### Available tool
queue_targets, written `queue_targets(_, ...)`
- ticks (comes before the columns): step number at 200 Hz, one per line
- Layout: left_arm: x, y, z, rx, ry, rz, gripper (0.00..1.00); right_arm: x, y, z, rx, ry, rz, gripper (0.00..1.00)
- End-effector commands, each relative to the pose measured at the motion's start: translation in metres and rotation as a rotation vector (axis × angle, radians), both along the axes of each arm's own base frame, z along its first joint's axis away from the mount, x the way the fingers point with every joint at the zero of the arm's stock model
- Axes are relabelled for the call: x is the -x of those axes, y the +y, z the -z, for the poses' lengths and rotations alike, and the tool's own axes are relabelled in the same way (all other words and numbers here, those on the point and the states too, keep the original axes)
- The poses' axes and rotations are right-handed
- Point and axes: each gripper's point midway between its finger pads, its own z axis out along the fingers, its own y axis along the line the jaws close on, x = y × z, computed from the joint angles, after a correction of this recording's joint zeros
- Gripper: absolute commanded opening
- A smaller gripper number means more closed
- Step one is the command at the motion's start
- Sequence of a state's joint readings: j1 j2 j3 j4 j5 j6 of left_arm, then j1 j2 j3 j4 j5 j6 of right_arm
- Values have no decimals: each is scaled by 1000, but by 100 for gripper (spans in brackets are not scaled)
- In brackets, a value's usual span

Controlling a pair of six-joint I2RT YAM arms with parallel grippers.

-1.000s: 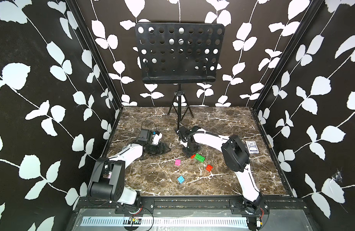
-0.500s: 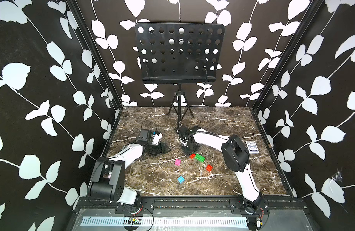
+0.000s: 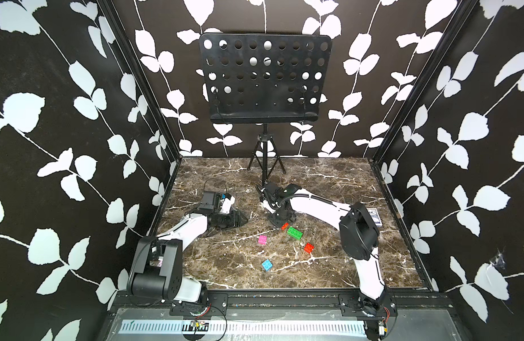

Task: Assemble the letter y with lego
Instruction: Pick up the lego brick from the center of the board, then assemble the lego brick with the lego brick.

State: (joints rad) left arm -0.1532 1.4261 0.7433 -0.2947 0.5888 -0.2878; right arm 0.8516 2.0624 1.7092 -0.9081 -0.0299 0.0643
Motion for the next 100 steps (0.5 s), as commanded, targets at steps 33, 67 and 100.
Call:
queue_targets(33, -5, 27, -6, -36, -31, -74, 66, 37, 26, -16, 32, -11, -353, 23)
queue_targets(67, -8, 42, -4, -44, -20, -135, 67, 43, 38, -9, 40, 33, -395, 23)
queue_targets(100, -9, 53, -6, -35, -22, -179, 67, 55, 50, -2, 12, 37, -527, 23)
